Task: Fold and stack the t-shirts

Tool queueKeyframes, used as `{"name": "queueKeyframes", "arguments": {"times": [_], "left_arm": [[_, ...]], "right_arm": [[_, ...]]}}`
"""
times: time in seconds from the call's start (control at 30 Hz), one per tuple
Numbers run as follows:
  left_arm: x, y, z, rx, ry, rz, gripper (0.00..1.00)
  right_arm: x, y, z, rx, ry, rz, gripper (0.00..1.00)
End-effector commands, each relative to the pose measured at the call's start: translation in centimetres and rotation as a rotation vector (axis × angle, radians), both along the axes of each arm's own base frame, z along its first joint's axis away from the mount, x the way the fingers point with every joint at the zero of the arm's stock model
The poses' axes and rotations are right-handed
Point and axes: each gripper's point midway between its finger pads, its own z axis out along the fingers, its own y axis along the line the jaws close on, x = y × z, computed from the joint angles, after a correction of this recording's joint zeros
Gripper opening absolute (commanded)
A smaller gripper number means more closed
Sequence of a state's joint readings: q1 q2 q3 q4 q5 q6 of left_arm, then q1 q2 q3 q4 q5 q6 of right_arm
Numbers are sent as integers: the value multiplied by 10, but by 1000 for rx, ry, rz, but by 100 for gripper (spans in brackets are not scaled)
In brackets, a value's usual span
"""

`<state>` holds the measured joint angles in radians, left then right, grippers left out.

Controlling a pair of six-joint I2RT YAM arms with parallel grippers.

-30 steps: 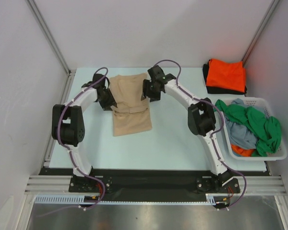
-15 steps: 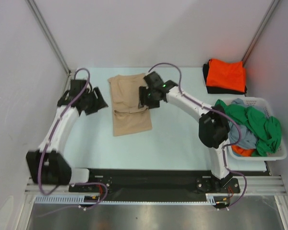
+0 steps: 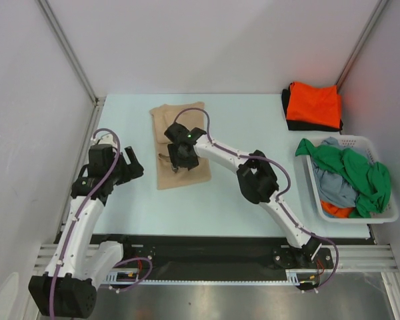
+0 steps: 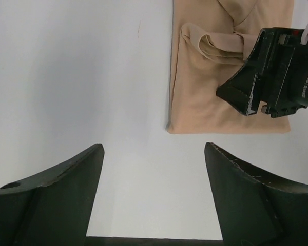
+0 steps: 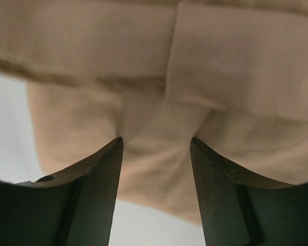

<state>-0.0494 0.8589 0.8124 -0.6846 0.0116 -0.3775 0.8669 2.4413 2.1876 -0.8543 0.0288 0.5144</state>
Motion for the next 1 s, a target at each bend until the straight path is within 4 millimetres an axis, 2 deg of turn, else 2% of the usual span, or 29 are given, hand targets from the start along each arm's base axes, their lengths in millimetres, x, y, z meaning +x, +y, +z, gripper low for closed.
{"name": "queueKeyframes", "arguments": {"times": [0.0,0.13,0.17,0.23,0.27,0.33,0.37,0.4,0.43,0.47,0.5,0.57,0.6,0.63,0.67,0.73,0.77,0.8,0.83,0.87,0.93,0.97], "left_arm": [[10,3,1,34,-12,-8,84],[12,3,-4,39,12,-11,84],[13,3,-3,38,6,-11,84],[13,-1,-4,22,5,-29,84],[13,-1,-3,22,5,-29,84],[12,-1,-4,21,7,-30,84],[12,-1,-5,21,7,-30,84],[12,-1,-5,21,10,-31,84],[12,-1,-6,20,13,-32,84],[12,-1,-7,24,17,-29,84],[11,-1,-8,25,25,-29,84],[12,-1,-7,25,23,-29,84],[12,-1,-7,25,20,-29,85],[12,-1,-7,24,17,-33,85],[12,-2,-7,23,14,-36,86],[13,-8,-9,3,17,-66,87],[13,-10,-11,-5,22,-79,88],[14,-15,-18,-23,47,-97,88],[13,-20,-22,-45,69,-117,88],[13,-25,-27,-66,94,-135,88],[13,-39,-37,-132,150,-172,84],[15,-43,-42,-167,159,-165,83]], "right_arm": [[28,-17,7,-72,-52,-37,60],[58,-26,5,-58,-77,-74,60],[73,-33,6,-45,-92,-99,60],[99,-34,17,6,-135,-119,61],[121,-38,24,49,-173,-145,61],[148,-37,38,114,-238,-159,62],[168,-30,51,175,-312,-162,63],[184,-36,60,207,-351,-181,63],[193,-34,71,247,-381,-182,64],[207,-31,90,306,-437,-194,66],[215,-36,104,338,-459,-215,67],[219,-38,149,427,-509,-230,68],[219,-43,160,442,-518,-243,68],[209,-54,173,440,-513,-253,69],[204,-58,181,449,-520,-255,69],[184,-67,182,451,-485,-244,69],[162,-79,173,430,-444,-249,69],[152,-86,168,431,-419,-252,69],[135,-83,162,470,-361,-233,68],[112,-94,144,484,-315,-228,68],[82,-94,129,544,-226,-207,66],[63,-102,111,536,-182,-211,66]]}}
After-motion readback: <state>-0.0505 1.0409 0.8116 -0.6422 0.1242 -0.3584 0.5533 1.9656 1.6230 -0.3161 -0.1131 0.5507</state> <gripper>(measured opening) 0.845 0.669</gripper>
